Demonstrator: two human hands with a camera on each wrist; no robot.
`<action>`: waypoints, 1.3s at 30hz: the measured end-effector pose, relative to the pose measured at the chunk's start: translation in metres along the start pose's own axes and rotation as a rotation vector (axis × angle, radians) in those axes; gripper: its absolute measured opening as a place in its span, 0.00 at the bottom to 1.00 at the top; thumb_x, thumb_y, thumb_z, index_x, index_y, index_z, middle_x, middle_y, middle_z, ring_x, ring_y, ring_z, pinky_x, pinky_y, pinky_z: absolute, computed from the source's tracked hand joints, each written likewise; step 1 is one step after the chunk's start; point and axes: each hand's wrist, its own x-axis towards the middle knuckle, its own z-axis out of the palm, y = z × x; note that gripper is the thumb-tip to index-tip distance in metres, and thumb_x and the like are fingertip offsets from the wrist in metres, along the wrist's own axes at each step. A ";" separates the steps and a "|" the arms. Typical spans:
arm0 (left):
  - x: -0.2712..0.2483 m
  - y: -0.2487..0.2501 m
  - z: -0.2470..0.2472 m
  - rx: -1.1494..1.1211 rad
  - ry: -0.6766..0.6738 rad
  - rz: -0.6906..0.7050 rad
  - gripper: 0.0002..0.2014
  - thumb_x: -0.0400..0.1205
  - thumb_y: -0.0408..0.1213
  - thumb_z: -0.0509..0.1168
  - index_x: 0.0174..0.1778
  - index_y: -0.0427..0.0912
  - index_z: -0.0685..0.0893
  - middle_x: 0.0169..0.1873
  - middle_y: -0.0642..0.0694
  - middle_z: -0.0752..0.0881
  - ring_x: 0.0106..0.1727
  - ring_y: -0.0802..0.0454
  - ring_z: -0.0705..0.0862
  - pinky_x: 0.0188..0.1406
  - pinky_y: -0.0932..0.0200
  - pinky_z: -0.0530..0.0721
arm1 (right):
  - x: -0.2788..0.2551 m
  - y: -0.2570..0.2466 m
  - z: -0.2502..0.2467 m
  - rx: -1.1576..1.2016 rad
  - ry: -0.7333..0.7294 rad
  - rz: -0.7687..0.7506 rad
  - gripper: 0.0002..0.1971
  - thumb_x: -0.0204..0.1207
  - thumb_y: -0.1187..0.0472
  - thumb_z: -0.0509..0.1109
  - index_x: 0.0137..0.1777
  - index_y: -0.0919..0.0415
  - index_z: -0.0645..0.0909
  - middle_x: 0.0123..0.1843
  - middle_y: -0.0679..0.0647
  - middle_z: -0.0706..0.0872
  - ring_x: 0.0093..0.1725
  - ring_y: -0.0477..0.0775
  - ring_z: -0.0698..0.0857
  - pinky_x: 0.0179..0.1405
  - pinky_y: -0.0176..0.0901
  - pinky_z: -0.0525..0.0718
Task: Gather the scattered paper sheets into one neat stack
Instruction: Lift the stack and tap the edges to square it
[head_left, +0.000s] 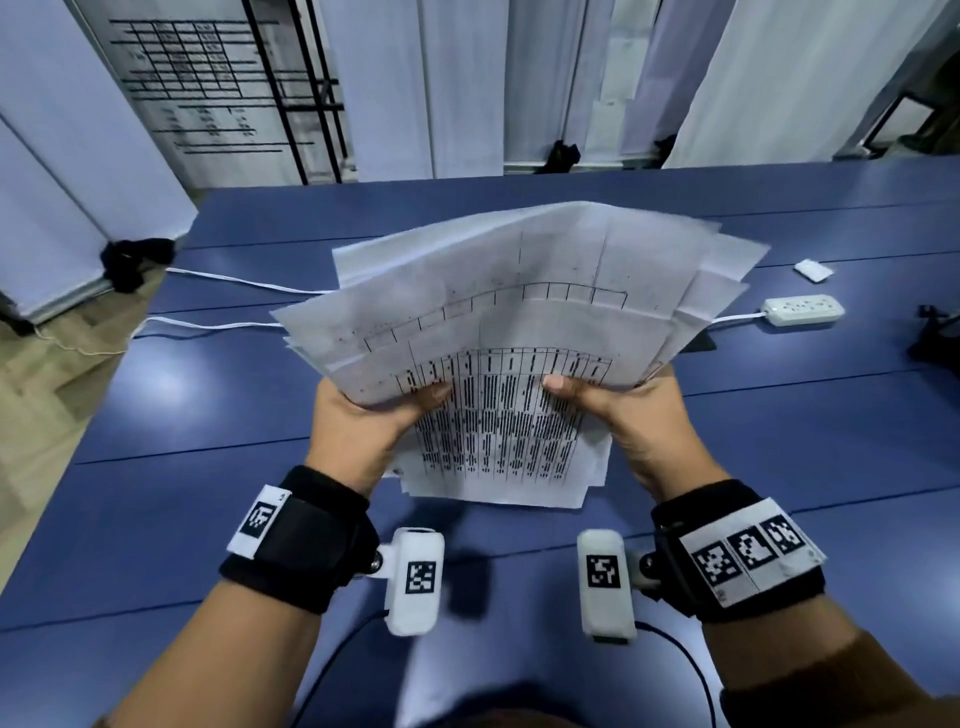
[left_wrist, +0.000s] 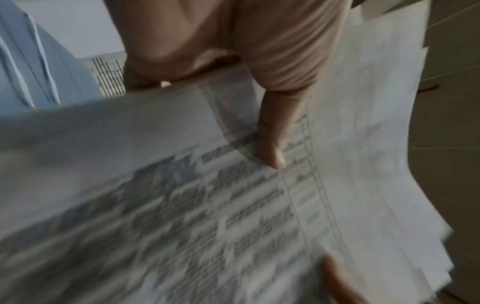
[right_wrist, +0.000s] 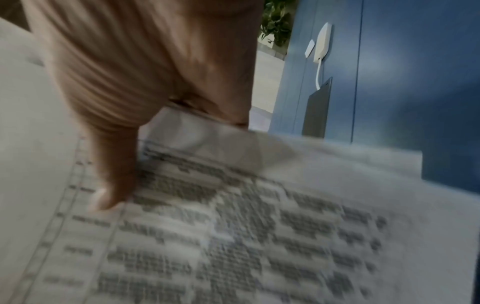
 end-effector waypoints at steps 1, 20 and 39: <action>0.002 0.002 -0.002 0.012 -0.018 0.000 0.22 0.65 0.19 0.77 0.55 0.23 0.84 0.48 0.39 0.91 0.50 0.46 0.91 0.51 0.55 0.88 | 0.000 0.000 -0.002 0.006 -0.009 -0.009 0.15 0.64 0.80 0.76 0.47 0.65 0.87 0.43 0.54 0.93 0.45 0.52 0.92 0.45 0.42 0.90; -0.010 0.013 0.038 0.042 0.034 0.188 0.23 0.80 0.22 0.66 0.71 0.28 0.71 0.58 0.43 0.85 0.57 0.60 0.85 0.58 0.66 0.80 | -0.025 0.013 0.047 -0.082 0.166 -0.191 0.12 0.79 0.70 0.70 0.61 0.67 0.85 0.48 0.41 0.92 0.52 0.42 0.90 0.55 0.35 0.84; 0.014 -0.001 -0.009 -0.001 -0.233 -0.035 0.32 0.50 0.45 0.86 0.52 0.46 0.89 0.51 0.48 0.92 0.55 0.52 0.89 0.52 0.60 0.86 | 0.000 0.017 -0.006 -0.074 -0.104 0.087 0.24 0.57 0.78 0.80 0.54 0.62 0.86 0.53 0.58 0.92 0.55 0.56 0.91 0.54 0.46 0.88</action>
